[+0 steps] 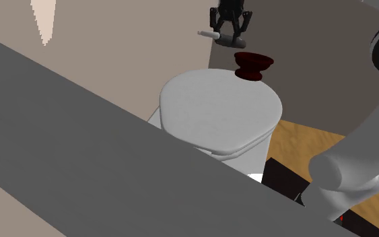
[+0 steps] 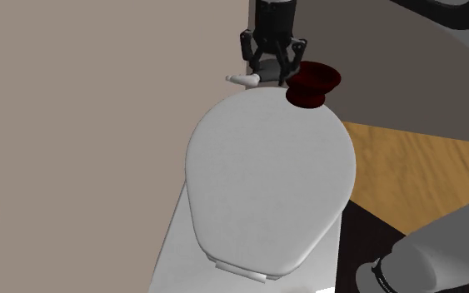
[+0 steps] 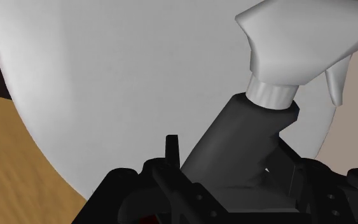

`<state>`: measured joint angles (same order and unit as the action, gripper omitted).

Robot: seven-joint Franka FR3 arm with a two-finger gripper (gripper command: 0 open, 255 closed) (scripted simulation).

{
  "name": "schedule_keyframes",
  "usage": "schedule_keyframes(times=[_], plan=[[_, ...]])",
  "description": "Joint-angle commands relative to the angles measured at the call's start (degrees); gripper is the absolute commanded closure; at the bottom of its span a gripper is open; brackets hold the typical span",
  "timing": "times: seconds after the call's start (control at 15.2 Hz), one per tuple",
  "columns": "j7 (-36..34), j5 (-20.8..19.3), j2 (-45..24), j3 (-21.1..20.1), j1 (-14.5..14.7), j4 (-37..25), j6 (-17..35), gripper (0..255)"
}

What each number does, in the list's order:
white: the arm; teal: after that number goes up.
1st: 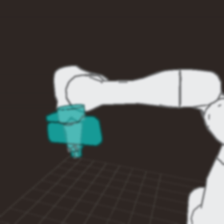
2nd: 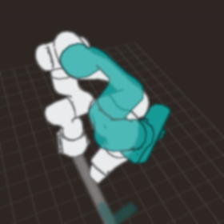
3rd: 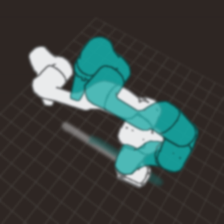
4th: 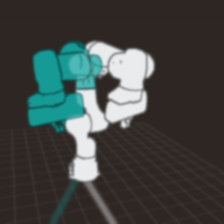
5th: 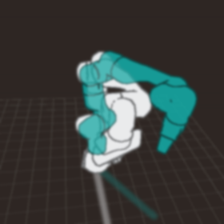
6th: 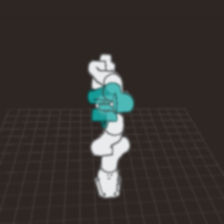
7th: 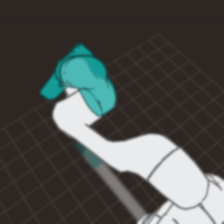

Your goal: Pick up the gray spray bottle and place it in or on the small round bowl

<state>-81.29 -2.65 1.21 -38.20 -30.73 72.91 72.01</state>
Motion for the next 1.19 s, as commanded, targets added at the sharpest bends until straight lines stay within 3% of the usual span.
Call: schedule_keyframes(times=[0.0,0.46,1.06,1.12], plan=[[3.35,0.37,0.63,1.74,-1.61,0.64,0.31,255],[13.84,0.45,0.85,7.38,-6.51,1.15,1.13,255],[25.27,-2.13,-4.94,12.71,-11.72,-5.16,0.57,255],[25.45,-1.74,-4.17,12.86,-11.96,-3.35,1.69,255]])
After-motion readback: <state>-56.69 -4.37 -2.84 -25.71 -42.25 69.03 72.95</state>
